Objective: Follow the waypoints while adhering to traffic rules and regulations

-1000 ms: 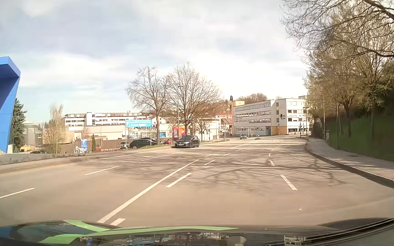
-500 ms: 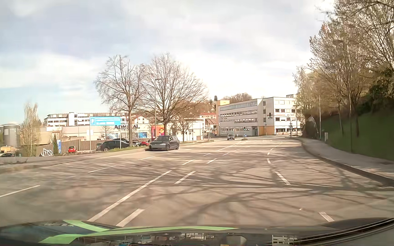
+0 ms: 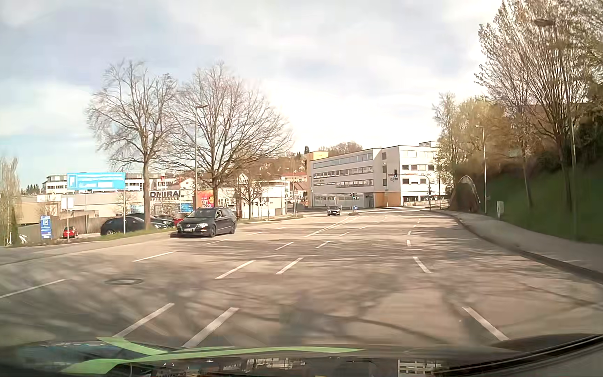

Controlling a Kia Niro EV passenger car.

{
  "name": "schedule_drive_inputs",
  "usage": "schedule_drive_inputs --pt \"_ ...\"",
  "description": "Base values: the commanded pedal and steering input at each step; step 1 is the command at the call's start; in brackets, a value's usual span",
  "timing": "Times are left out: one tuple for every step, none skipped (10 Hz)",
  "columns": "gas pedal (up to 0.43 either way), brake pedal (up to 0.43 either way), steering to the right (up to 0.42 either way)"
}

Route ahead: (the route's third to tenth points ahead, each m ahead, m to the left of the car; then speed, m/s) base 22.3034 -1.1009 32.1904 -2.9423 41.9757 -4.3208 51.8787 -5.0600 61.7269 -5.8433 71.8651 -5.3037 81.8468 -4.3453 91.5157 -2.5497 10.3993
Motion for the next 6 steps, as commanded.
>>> schedule_drive_inputs --pt "0.059 0.0 0.048" --pt "0.067 0.0 0.052" --pt "0.067 0.0 0.053" --pt "0.079 0.0 0.054" --pt "0.079 0.0 0.054" --pt "0.079 0.0 0.054"
